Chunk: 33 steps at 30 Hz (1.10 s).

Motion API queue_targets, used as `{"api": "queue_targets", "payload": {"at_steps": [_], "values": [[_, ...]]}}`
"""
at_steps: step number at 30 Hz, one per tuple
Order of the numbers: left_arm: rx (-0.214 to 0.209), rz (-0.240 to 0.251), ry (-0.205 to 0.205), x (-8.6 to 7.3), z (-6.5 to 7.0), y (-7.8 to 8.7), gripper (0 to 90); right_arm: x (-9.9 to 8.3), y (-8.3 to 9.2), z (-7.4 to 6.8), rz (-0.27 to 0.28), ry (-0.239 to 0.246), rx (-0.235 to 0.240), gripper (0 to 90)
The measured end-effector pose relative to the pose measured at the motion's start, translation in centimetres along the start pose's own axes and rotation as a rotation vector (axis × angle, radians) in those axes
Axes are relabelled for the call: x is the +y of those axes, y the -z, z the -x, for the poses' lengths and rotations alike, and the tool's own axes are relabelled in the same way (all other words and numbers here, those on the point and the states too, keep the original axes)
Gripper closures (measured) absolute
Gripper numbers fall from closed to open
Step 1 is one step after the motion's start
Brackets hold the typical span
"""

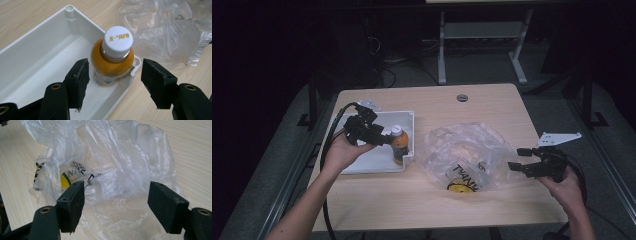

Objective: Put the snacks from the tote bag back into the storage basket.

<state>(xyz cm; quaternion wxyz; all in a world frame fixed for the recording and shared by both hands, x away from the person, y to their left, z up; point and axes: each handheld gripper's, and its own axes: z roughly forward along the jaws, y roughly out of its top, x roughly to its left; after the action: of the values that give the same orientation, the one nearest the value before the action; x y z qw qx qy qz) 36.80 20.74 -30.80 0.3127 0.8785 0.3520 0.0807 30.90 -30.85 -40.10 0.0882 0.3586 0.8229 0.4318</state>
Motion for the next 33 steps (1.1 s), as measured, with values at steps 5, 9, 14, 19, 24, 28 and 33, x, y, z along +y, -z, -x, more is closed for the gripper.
{"api": "queue_targets", "payload": {"at_steps": [5, 9, 14, 19, 24, 28, 33], "values": [[0.011, -0.001, -0.001, -0.9, 0.1, 0.3, 38.1, 0.0, 0.0, 0.0, -0.002, -0.004, 0.002, 29.0], [0.009, 0.007, 0.009, -1.7, -0.2, 0.5, 37.8, 0.0, 0.0, -0.1, -0.003, -0.006, 0.002, 28.9], [0.013, 0.007, 0.019, -2.6, -0.6, 0.5, 37.3, -0.1, 0.1, 0.0, -0.003, -0.005, -0.001, 28.7], [0.015, 0.01, 0.02, -3.3, -0.7, 0.5, 36.0, -0.1, 0.1, 0.0, -0.005, -0.006, -0.005, 28.6], [0.011, 0.009, 0.024, -4.1, -1.0, 0.5, 34.0, -0.1, 0.2, 0.0, -0.003, -0.004, -0.004, 28.6], [0.01, 0.019, 0.041, -4.8, -1.3, 0.5, 33.6, -0.1, 0.2, 0.1, -0.003, -0.005, -0.005, 28.5], [0.008, 0.015, 0.043, -5.7, -1.4, 0.3, 33.4, -0.1, 0.2, 0.1, -0.004, -0.012, -0.006, 28.5]]}}
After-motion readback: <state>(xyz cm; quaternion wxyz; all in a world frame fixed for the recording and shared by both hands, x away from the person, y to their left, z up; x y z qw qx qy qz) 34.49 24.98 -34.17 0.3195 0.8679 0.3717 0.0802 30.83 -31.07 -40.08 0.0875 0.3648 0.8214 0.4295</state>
